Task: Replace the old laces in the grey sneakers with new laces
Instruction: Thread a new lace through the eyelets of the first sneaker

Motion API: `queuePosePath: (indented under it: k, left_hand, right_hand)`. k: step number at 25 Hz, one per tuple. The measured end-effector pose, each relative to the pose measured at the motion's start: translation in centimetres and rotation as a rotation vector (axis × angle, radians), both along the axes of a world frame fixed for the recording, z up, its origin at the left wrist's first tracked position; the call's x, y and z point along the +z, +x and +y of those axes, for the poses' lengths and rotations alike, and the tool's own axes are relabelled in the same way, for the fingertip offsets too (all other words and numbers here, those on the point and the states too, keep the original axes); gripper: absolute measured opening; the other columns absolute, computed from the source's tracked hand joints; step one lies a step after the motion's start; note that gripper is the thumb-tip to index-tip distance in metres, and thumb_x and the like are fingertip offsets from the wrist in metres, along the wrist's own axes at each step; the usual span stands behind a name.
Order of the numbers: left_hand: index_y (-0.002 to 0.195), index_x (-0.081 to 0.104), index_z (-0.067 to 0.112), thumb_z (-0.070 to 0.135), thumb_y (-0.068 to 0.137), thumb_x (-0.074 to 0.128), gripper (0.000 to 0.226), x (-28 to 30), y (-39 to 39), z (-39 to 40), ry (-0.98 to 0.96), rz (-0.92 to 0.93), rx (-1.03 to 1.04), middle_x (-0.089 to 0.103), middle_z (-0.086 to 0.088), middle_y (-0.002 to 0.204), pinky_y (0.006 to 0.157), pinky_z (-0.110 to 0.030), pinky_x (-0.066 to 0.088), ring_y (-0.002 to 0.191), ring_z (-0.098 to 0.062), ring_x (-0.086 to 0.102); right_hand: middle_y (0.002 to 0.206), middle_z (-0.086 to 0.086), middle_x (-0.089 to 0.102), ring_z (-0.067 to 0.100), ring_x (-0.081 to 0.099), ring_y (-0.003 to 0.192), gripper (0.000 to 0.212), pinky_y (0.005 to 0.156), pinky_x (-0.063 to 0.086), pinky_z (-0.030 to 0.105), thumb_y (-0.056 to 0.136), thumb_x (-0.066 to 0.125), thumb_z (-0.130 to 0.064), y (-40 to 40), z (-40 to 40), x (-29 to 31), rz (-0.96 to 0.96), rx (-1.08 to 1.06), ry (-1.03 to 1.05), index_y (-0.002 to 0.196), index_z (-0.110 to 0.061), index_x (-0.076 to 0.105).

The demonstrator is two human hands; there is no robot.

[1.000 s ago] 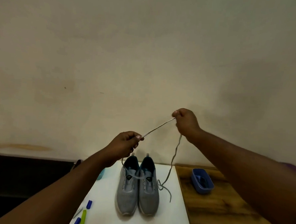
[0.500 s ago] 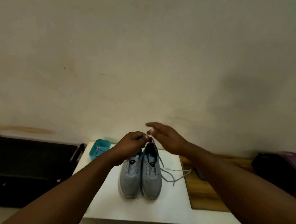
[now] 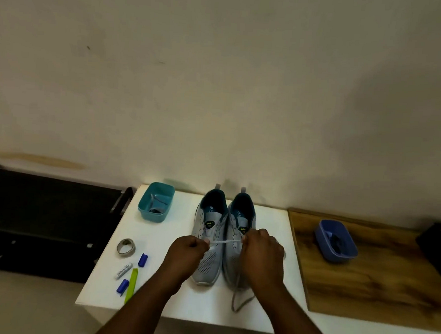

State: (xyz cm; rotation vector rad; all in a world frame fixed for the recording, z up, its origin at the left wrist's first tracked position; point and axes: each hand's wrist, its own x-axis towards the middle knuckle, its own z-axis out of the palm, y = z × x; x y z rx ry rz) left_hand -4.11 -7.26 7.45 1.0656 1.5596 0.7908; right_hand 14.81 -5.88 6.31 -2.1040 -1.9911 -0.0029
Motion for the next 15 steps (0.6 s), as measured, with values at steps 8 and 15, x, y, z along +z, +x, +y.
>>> queuePosePath:
  k: [8, 15]
  left_hand:
    - [0.077, 0.074, 0.014, 0.034, 0.098, 0.063, 0.031, -4.2, 0.1, 2.8, 0.065, -0.011, -0.073, 0.064, 0.002, 0.063, 0.058, -0.024, 0.045, 0.057, -0.007, 0.055]
    - [0.082, 0.068, 0.003, 0.023, 0.096, 0.065, 0.025, -5.7, -1.3, 3.8, -0.034, -0.178, -0.061, 0.060, -0.005, 0.065, 0.059, -0.027, 0.046, 0.061, -0.015, 0.053]
  right_hand:
    - [0.115, -0.019, 0.070, -0.002, 0.063, 0.110, 0.024, 0.095, 0.052, 0.023, 0.103, 0.057, -0.024, -2.8, 0.7, -5.5, 0.809, 0.365, -0.114, 0.122, -0.034, 0.069]
    - [0.114, -0.018, 0.066, -0.001, 0.063, 0.105, 0.028, 0.089, 0.054, 0.023, 0.101, 0.060, -0.026, -2.0, 2.0, -6.4, 0.756, 0.306, -0.142, 0.126, -0.037, 0.065]
